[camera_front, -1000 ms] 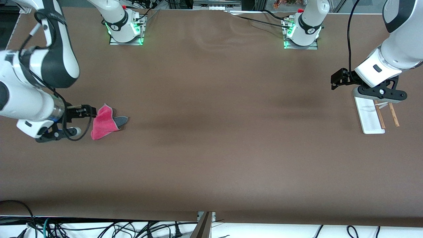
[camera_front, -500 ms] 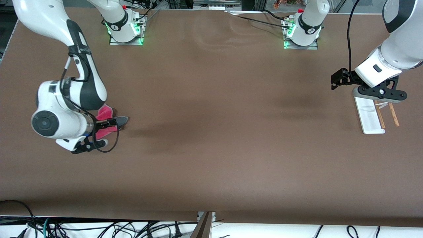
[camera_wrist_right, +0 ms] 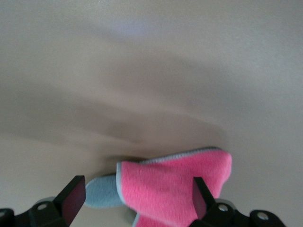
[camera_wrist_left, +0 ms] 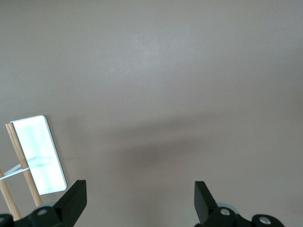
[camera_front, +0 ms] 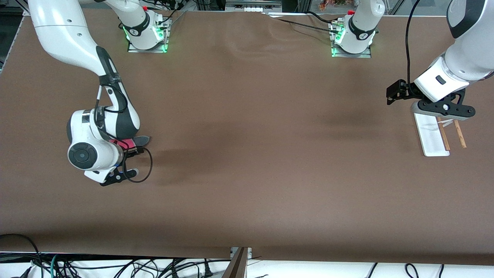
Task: Pass towel and hang on rack
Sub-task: 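Close the right gripper on the pink towel's corner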
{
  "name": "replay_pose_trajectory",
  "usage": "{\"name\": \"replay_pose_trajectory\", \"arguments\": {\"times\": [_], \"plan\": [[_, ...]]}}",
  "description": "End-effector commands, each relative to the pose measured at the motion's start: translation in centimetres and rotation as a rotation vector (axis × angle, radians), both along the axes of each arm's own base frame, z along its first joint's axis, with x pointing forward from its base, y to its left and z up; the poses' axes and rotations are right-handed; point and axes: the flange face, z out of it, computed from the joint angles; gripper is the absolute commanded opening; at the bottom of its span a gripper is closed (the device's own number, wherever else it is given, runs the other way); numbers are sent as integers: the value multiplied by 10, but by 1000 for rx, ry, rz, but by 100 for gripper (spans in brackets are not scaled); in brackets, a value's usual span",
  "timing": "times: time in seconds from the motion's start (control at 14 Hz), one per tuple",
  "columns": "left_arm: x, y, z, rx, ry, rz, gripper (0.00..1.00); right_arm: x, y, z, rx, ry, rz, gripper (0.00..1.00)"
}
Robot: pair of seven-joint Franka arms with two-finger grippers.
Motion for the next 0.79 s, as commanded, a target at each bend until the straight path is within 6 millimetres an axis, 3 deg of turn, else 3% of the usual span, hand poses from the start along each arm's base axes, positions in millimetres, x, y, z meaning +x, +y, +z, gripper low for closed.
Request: {"name": "replay_pose_trajectory", "arguments": {"times": [0.0, 0.36, 0.71], "plan": [[2, 1, 4, 1, 5, 16, 100, 2, 2, -20, -12, -14, 26, 100], [2, 1, 3, 1, 6, 16, 100, -11, 0, -44, -54, 1, 76, 100], [2, 0, 3, 1, 6, 15, 100, -19, 1, -46, -65, 49, 74, 100]]}}
